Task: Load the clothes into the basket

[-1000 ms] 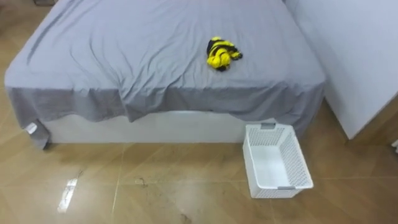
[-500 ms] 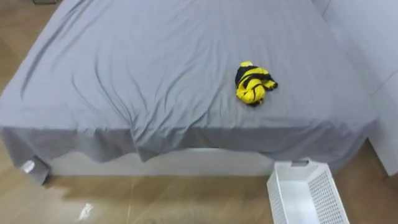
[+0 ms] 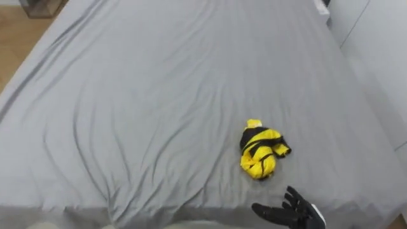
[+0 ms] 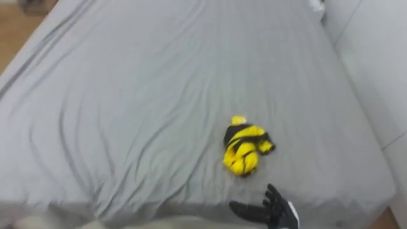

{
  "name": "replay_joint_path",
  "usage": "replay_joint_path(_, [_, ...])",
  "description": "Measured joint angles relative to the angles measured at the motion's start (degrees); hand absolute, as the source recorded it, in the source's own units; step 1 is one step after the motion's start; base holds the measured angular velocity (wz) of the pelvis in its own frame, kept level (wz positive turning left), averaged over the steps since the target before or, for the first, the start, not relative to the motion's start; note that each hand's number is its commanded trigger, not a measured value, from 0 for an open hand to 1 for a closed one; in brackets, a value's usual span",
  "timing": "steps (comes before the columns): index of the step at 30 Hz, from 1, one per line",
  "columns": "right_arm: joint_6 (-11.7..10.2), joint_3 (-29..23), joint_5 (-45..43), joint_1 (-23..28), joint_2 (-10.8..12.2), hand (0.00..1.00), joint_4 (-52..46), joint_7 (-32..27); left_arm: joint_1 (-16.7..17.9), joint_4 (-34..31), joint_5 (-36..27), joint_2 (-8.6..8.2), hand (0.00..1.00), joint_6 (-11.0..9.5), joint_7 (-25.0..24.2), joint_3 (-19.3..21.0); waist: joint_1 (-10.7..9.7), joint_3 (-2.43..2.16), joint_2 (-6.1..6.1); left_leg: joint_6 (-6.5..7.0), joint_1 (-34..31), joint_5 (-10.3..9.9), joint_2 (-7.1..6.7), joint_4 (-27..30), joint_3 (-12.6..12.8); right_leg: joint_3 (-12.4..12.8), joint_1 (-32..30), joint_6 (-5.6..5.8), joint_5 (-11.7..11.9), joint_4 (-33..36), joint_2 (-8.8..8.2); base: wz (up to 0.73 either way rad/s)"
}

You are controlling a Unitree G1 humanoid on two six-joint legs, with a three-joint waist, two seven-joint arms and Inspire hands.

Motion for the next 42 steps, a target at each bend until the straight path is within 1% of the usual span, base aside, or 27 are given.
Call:
replay_joint_path(1, [0.00,0.02,0.46,0.08,-0.12,0.00,-0.23,-0.42,0.00,-1.06,-0.23,0.33,0.00,-0.44,0.59,0.16,0.34,0.34,-1.08,-0.56,-3.21,-2.78,0.16,-1.21,0.35,1.13,1.67,0.14,0.06,-1.48,-0.06,-0.11])
replay_joint_path(2, [0.04,-0.02,0.44,0.32,-0.12,0.00,-0.50,-0.73,0.12,-1.44,-0.54,0.35,0.00,-0.62,0.94,0.32,0.76,0.19,-1.41,-0.60,-4.90,-4.17,0.14,-2.34,0.22,1.75,2.07,0.19,0.06,-1.88,-0.13,-0.41])
replay_joint_path(3, [0.35,-0.28,0.40,1.58,-0.11,0.00,-2.72,-1.67,0.09,-2.03,-1.87,0.32,0.00,-0.79,1.30,0.46,1.56,-0.16,-1.64,-0.64,-7.98,-5.97,0.17,-5.05,-0.20,3.06,2.94,0.88,0.04,-3.08,-0.20,-0.47])
replay_joint_path(4, [0.49,-0.35,-0.08,2.33,-0.10,0.00,-4.45,-2.32,0.02,-2.21,-2.44,0.26,0.00,-0.92,1.64,0.49,1.88,-0.30,-1.45,-0.42,-10.73,-6.44,-0.01,-9.12,-1.30,3.97,3.44,1.58,-0.23,-3.36,-0.44,-0.53])
replay_joint_path(5, [0.93,-0.75,-0.20,2.53,-0.12,0.00,-5.69,-2.97,-0.20,-2.24,-2.41,0.18,0.00,-1.10,2.23,0.51,1.81,-0.48,-1.26,0.21,-13.09,-5.40,-0.43,-15.19,-1.89,5.13,3.11,2.53,-0.98,-2.55,-0.82,-0.44])
replay_joint_path(6, [1.39,-1.12,-0.64,2.71,0.13,0.00,-6.22,-3.30,-0.14,-2.16,-2.37,0.24,0.00,-1.11,2.38,0.70,1.81,-0.76,-1.42,2.56,-13.56,-3.16,-0.69,-15.45,-1.22,6.21,2.53,3.17,-1.63,-1.40,-1.33,-0.41])
replay_joint_path(7, [1.90,-1.40,-2.11,3.13,0.19,0.00,-7.56,-3.89,0.30,-2.02,-2.09,0.24,0.00,-0.93,2.61,1.09,1.41,-1.74,-1.54,3.31,-12.13,-2.30,-2.12,-18.41,-0.94,7.53,1.41,4.13,-2.20,0.02,-2.49,-0.23])
replay_joint_path(8, [1.86,-1.65,-2.71,3.30,0.08,0.00,-8.35,-4.08,0.30,-2.03,-2.02,0.24,0.00,-0.75,2.63,1.07,1.14,-1.85,-1.74,3.80,-11.13,-1.93,-2.75,-19.86,-0.53,7.80,1.36,4.32,-2.21,0.00,-3.12,-0.22])
replay_joint_path(9, [1.64,-2.30,-3.67,3.36,-0.08,0.00,-9.42,-4.47,0.67,-2.06,-1.93,0.43,0.00,-0.70,2.64,1.04,1.50,-1.89,-2.22,4.26,-9.19,-1.07,-3.96,-22.71,0.59,8.74,1.33,5.03,-2.40,-0.49,-4.07,-0.25])
replay_joint_path(10, [1.25,-3.00,-3.94,3.32,-0.14,0.00,-10.41,-4.80,1.34,-2.02,-2.03,0.38,0.00,-0.69,2.56,1.03,1.52,-1.90,-2.25,4.50,-7.77,-0.61,-4.92,-24.38,0.97,9.14,1.89,5.53,-2.41,-1.29,-4.37,-0.27])
replay_joint_path(11, [1.04,-3.33,-3.98,3.33,-0.15,0.00,-11.03,-4.88,1.54,-2.00,-2.11,0.39,0.00,-0.69,2.51,1.02,1.45,-1.88,-2.25,4.59,-7.36,-0.40,-5.18,-25.12,1.12,9.15,2.03,5.68,-2.34,-1.53,-4.85,-0.13])
replay_joint_path(12, [0.57,-3.83,-3.99,3.31,-0.21,0.00,-12.32,-5.14,1.66,-1.71,-2.12,0.51,0.00,-0.69,2.50,1.03,1.39,-1.85,-2.40,4.69,-6.60,0.25,-5.79,-26.78,1.14,9.12,2.18,5.76,-2.30,-1.81,-5.18,0.00])
replay_joint_path(13, [-0.51,-3.79,-3.99,3.26,-0.44,0.00,-13.16,-5.52,1.55,-1.24,-2.10,0.59,0.00,-0.58,2.52,1.03,1.34,-1.56,-2.20,4.77,-5.81,0.79,-6.23,-28.19,1.17,9.15,2.62,5.98,-2.16,-2.49,-5.26,0.00])
replay_joint_path(14, [-1.05,-3.78,-4.04,3.22,-0.56,0.00,-13.30,-5.51,1.53,-0.92,-2.11,0.58,0.00,-0.54,2.53,1.04,1.30,-1.40,-2.04,4.75,-5.50,0.99,-6.40,-28.79,1.17,9.13,2.83,5.99,-2.15,-2.71,-5.27,0.05])
replay_joint_path(15, [-1.45,-3.78,-4.38,3.17,-0.78,0.00,-13.61,-5.48,1.34,-0.12,-2.08,0.51,0.00,-0.26,2.52,1.04,1.29,-1.37,-1.83,4.73,-5.36,1.23,-6.71,-29.50,1.12,9.10,2.93,6.02,-2.14,-3.22,-5.40,0.00])
replay_joint_path(17, [-1.46,-3.61,-5.21,2.65,-0.92,0.00,-13.97,-5.36,1.20,0.20,-2.12,0.60,0.00,0.54,2.53,1.01,1.34,-1.12,-1.53,4.63,-5.66,1.36,-6.85,-29.85,1.08,9.05,2.84,6.02,-2.14,-3.20,-5.60,0.00])
replay_joint_path(18, [-1.46,-3.60,-5.90,2.19,-0.95,0.00,-13.98,-5.26,1.10,0.24,-2.12,0.61,0.00,1.19,2.53,1.00,1.25,-0.87,-1.50,4.57,-5.77,1.56,-6.96,-30.21,1.04,9.01,2.56,6.02,-2.14,-3.19,-5.60,0.00])
replay_joint_path(19, [-1.46,-3.61,-6.35,1.81,-0.96,0.00,-13.98,-5.18,1.03,0.23,-2.10,0.59,0.00,1.87,2.53,0.76,1.26,-0.86,-1.48,4.54,-6.23,1.66,-6.99,-30.28,0.94,9.00,1.98,6.01,-2.14,-3.12,-5.60,0.03])
replay_joint_path(24, [-1.51,-3.34,-6.61,-0.27,-1.08,0.00,-13.98,-5.30,0.14,0.47,-2.20,0.59,0.00,3.33,2.52,-0.59,1.28,-0.85,-1.36,4.69,-9.05,2.11,-7.14,-30.26,0.84,8.91,-0.82,5.94,-2.09,-2.49,-5.58,0.00])
replay_joint_path(28, [-1.53,-1.37,-6.59,-1.30,-1.22,0.00,-13.98,-5.24,-0.79,1.83,-2.45,0.59,0.00,3.41,2.51,-1.32,1.26,-0.86,-1.06,4.90,-10.17,2.24,-7.47,-30.30,0.71,8.58,-2.01,6.01,-2.11,-2.18,-5.73,0.02])
replay_joint_path(32, [-1.59,0.66,-6.62,-1.99,-1.19,0.00,-13.67,-4.68,-1.69,2.61,-2.34,0.48,0.00,3.43,2.74,-1.35,1.55,-0.86,-1.05,4.99,-10.72,2.29,-7.62,-30.28,0.61,8.34,-2.49,6.13,-2.05,-2.24,-5.87,0.03])
replay_joint_path(35, [-1.58,1.10,-7.01,-3.73,-1.01,0.00,-10.24,-4.69,-2.52,3.66,-2.28,0.13,0.00,3.72,3.34,-1.40,1.86,-0.83,-1.04,5.05,-10.82,2.33,-7.74,-30.31,0.36,8.07,-2.52,6.15,-2.05,-2.24,-5.98,0.04])
replay_joint_path(37, [-1.59,1.35,-8.36,-6.02,-1.17,0.00,-5.78,-5.04,-2.75,3.69,-2.38,0.23,0.00,4.42,3.33,-1.64,2.59,-0.83,-1.13,5.13,-11.23,2.38,-7.74,-30.29,0.54,8.07,-3.14,6.18,-2.03,-2.14,-6.01,0.00])
replay_joint_path(42, [-1.58,1.36,-7.76,-9.30,-1.31,0.00,1.30,-6.55,-4.19,4.48,-2.52,0.32,0.00,4.65,3.14,-2.27,3.24,-0.80,-1.16,5.31,-13.33,2.82,-7.80,-30.25,0.38,7.94,-5.10,6.31,-1.85,-2.07,-6.11,0.03])
